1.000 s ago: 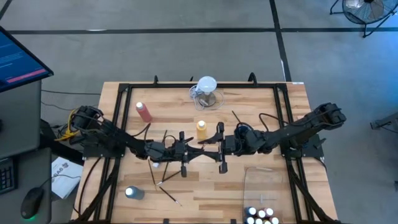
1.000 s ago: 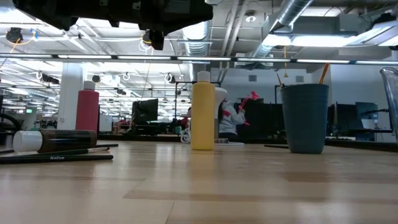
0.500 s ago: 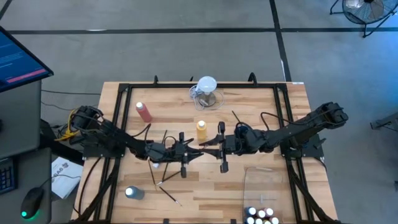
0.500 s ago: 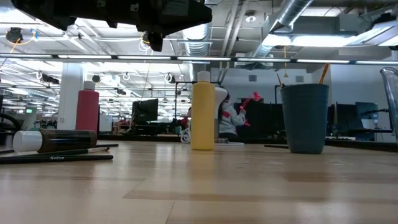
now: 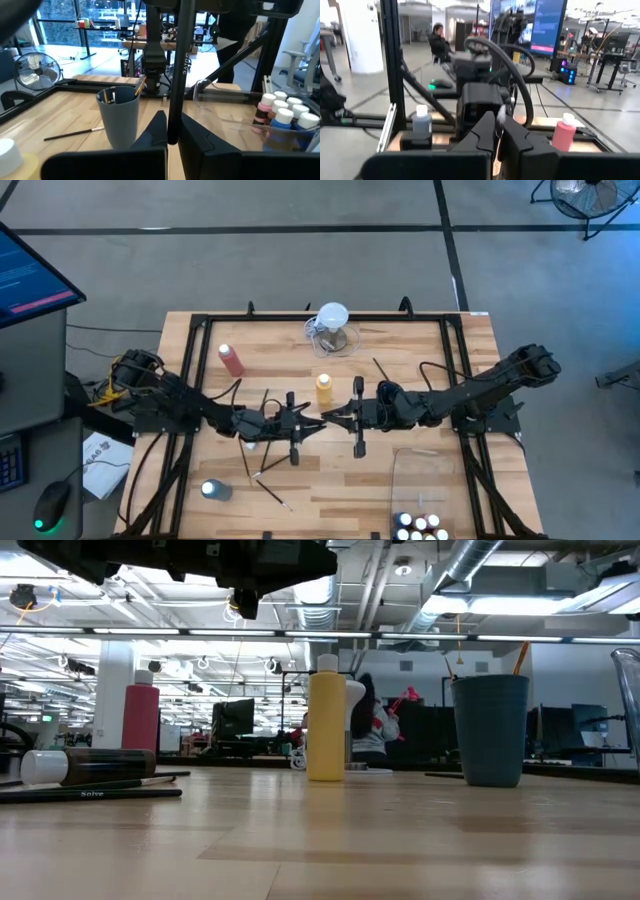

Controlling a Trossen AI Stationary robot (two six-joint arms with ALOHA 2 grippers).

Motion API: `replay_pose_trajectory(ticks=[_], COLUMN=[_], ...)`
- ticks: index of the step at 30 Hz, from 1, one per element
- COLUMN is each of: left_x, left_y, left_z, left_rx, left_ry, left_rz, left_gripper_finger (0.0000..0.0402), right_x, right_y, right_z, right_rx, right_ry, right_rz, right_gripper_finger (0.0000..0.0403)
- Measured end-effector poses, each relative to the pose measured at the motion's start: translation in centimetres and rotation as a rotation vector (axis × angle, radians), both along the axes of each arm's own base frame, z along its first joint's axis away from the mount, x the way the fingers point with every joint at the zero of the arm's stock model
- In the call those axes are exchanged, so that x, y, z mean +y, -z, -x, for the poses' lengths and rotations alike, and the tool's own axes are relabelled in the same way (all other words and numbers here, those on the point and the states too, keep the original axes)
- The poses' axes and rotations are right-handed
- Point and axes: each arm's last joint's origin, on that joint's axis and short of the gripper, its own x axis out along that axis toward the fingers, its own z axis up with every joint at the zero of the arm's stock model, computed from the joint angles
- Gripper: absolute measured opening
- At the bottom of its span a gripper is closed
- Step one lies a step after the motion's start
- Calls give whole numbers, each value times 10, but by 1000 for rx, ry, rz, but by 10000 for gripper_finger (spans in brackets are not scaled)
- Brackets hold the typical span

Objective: Pick & Place Paint Supplies
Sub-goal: Put the black silver paintbrush into the blue cup

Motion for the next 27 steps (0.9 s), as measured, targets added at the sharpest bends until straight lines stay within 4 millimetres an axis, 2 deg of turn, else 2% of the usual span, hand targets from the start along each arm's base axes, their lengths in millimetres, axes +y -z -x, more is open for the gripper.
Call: replay_pose_trajectory(ticks=[5,11,15,19,23,27], left_x=[0,2,2,2,2,2], left_y=[-1,5,7,7,7,7], left_z=[0,0,0,0,0,0], left_rx=[-3,62,79,79,79,80], left_ry=[-1,-5,-11,-20,-24,-23], left_rz=[4,-17,-13,-5,-6,-17], left_gripper_finger=[35,117,169,195,202,199], right_x=[2,12,13,-2,-19,-34], right_y=[-5,-15,-15,-6,10,26], right_z=[11,30,46,65,85,103], right_rx=[49,79,154,278,320,315], right_ry=[40,145,332,548,669,714], right_rz=[25,69,90,54,-24,-67], right_gripper_finger=[2,1,1,1,0,0])
